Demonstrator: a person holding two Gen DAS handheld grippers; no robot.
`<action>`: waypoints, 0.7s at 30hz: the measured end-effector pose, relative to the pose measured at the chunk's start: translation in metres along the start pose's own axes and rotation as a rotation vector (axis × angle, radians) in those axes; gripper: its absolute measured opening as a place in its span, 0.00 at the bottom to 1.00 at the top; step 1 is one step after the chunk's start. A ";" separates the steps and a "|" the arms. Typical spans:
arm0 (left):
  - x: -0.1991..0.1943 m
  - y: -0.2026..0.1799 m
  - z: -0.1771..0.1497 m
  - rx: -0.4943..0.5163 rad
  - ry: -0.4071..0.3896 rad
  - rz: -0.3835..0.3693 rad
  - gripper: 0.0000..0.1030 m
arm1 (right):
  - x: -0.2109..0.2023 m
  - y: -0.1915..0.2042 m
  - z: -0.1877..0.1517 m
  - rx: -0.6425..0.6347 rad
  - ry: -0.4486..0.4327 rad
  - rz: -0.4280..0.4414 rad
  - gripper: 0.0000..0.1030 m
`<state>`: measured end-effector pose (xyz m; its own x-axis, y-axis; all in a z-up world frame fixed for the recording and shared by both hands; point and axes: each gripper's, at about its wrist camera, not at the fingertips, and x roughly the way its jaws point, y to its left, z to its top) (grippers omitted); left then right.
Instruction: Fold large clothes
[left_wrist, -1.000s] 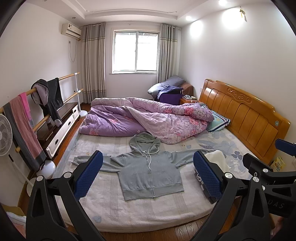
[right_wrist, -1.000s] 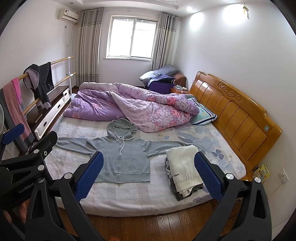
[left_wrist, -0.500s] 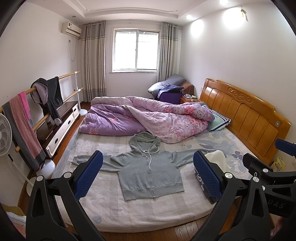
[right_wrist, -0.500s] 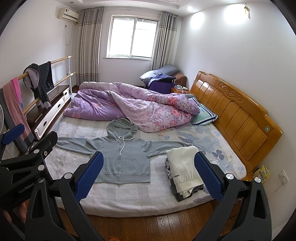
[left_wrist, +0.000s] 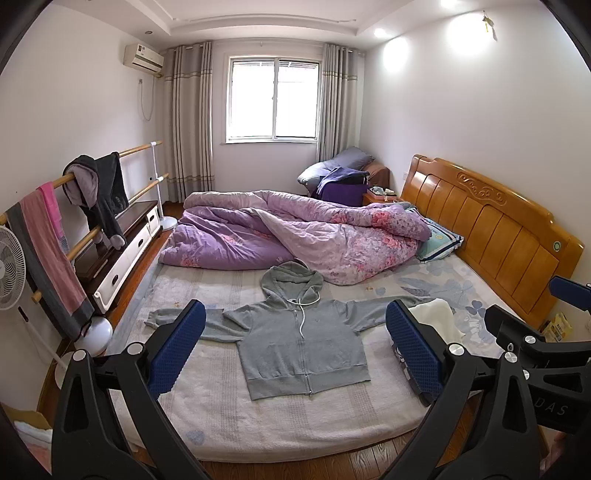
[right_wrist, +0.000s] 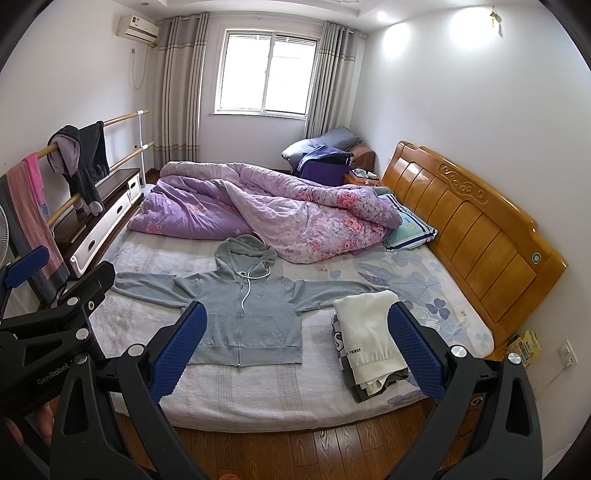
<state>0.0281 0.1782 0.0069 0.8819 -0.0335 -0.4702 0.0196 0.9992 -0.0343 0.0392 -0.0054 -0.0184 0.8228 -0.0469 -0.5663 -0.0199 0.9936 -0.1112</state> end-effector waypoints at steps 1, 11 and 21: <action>0.000 0.000 -0.001 0.000 0.001 0.001 0.95 | 0.000 0.000 0.000 0.000 0.000 -0.001 0.92; 0.000 0.000 0.000 -0.001 0.001 0.000 0.95 | 0.000 0.000 0.001 0.001 0.001 0.000 0.92; 0.001 0.001 0.002 0.001 0.001 0.000 0.95 | 0.001 -0.002 0.002 0.001 0.002 0.000 0.92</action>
<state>0.0296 0.1789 0.0083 0.8814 -0.0339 -0.4711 0.0205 0.9992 -0.0336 0.0418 -0.0068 -0.0172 0.8216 -0.0470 -0.5681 -0.0192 0.9937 -0.1100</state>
